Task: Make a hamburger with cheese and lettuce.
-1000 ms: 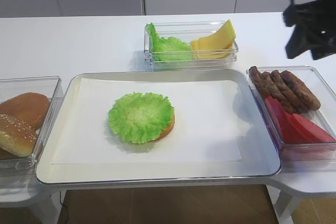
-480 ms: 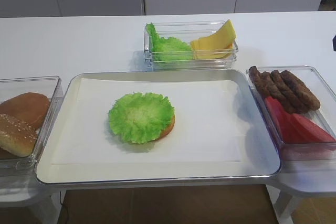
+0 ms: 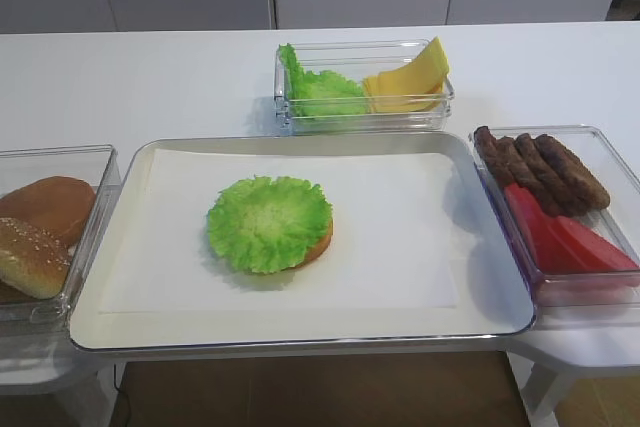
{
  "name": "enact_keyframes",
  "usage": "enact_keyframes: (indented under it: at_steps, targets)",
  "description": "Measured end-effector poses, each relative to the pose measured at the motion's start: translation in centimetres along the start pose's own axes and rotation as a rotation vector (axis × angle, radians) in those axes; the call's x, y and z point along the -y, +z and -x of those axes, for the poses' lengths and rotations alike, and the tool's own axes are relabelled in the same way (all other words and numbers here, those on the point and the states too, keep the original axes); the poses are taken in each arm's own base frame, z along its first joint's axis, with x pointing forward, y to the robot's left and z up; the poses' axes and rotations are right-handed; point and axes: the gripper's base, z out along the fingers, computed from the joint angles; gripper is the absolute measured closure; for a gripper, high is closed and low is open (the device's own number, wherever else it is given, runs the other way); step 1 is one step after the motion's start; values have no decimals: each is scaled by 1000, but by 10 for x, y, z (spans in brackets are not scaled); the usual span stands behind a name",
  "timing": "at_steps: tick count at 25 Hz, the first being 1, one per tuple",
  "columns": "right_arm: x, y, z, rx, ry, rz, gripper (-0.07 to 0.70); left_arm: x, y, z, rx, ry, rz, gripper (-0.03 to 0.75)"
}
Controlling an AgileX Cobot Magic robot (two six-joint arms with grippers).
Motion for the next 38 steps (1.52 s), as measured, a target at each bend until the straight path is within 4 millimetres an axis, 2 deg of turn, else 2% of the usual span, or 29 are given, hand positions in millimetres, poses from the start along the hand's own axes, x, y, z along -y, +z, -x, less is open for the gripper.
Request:
enact_keyframes:
  at_steps: [5, 15, 20, 27, 33, 38]
  targets:
    - [-5, -26, -19, 57, 19, 4, 272, 0, 0, 0, 0, 0, 0, 312]
    - [-10, -51, -110, 130, 19, 22, 272, 0, 0, 0, 0, 0, 0, 312]
    - [-12, -60, -147, 215, 4, 35, 272, 0, 0, 0, 0, 0, 0, 312]
    - [-16, -77, -186, 320, -30, 47, 272, 0, 0, 0, 0, 0, 0, 312]
    - [-16, -83, -219, 341, -64, 38, 272, 0, 0, 0, 0, 0, 0, 312]
    - [-16, -89, -241, 435, -90, 26, 272, 0, 0, 0, 0, 0, 0, 312]
